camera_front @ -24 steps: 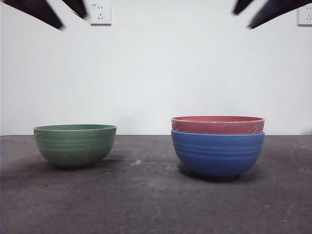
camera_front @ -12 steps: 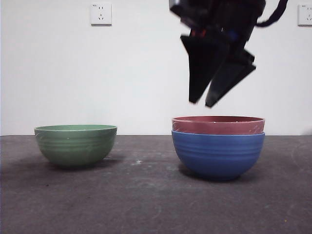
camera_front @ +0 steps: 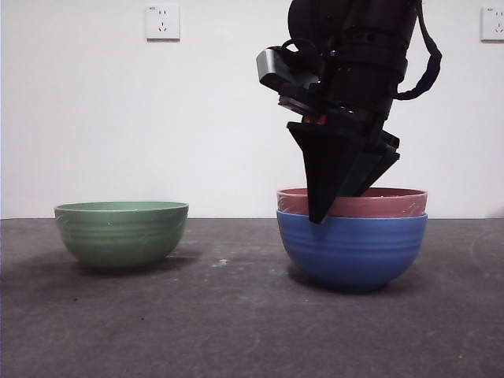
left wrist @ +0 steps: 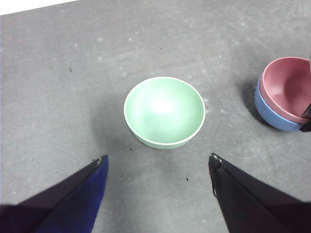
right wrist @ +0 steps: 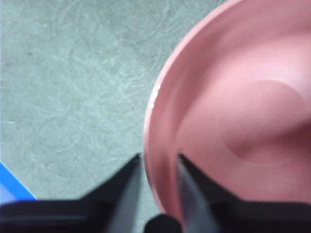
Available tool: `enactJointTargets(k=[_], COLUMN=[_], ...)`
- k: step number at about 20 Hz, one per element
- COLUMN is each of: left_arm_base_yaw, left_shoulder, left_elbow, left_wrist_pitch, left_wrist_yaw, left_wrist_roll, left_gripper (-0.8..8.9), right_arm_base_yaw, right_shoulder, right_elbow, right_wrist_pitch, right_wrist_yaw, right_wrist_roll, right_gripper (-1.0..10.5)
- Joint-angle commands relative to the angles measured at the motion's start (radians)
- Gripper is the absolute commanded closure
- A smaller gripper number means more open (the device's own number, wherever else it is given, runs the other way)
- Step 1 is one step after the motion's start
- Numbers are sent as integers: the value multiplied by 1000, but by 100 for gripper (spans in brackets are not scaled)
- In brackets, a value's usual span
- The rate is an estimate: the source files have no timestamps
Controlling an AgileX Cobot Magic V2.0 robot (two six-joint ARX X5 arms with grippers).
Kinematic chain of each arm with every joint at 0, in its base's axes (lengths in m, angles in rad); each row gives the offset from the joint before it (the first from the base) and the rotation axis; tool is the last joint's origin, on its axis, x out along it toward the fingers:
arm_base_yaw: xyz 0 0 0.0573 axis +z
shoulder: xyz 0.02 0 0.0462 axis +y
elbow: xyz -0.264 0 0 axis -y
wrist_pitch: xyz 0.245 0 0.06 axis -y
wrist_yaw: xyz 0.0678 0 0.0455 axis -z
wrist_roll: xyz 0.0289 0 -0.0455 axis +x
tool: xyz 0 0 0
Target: Pick up the green bowl on the top,put the green bowl on the left,pick up the red bowl in the middle,put the red bowl on the right
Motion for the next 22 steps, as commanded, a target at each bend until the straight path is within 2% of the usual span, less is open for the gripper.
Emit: enactJointTargets(k=[1,14,16,22], left_arm_base_yaw=[3,3,3,3], left_shoulder=[-3,3,4,4], left_elbow=[-5,-5,-5,-5], left_wrist_pitch=[6,12,12,13], left_wrist_yaw=[2,3,3,3], left_wrist_roll=[-2,-2,-2,-2], left_gripper=[467,468,468,468], right_arm_base_yaw=[17,19,18,19], right_shoulder=[9,-32,-32,-48], right_elbow=[1,2,2,2], right_wrist_pitch=[5,3,2,4], right_wrist_yaw=[1,2,2,10], right_wrist_roll=[-9,-8,-14,-16], right_gripper=[897,889,962,963])
